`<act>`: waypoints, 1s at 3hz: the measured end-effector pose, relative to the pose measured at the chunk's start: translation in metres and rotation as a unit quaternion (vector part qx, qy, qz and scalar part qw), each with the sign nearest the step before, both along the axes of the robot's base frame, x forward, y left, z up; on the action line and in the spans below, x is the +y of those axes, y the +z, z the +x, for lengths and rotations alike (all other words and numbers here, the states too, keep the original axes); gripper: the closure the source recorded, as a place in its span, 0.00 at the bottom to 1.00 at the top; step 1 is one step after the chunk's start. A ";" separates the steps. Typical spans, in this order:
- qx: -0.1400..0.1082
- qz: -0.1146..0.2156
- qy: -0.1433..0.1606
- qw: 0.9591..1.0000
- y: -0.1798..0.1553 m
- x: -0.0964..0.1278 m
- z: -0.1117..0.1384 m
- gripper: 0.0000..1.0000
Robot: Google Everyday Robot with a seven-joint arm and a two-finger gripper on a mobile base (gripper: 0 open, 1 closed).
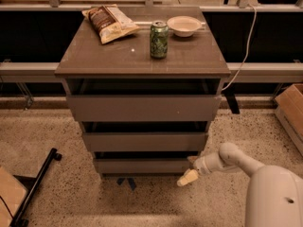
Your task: Open bottom drawer
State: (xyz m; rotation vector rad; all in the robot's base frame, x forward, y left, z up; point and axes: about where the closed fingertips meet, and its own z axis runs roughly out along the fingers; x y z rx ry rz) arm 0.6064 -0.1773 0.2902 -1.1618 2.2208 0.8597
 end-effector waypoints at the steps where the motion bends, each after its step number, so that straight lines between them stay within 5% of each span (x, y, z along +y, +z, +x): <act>1: 0.009 0.019 -0.012 1.000 -0.024 0.005 0.017 0.00; 3: 0.012 0.052 -0.038 0.998 -0.058 0.015 0.051 0.00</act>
Offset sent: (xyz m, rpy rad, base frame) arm 0.0704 0.0010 -0.0579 0.1193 -0.0080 -0.1164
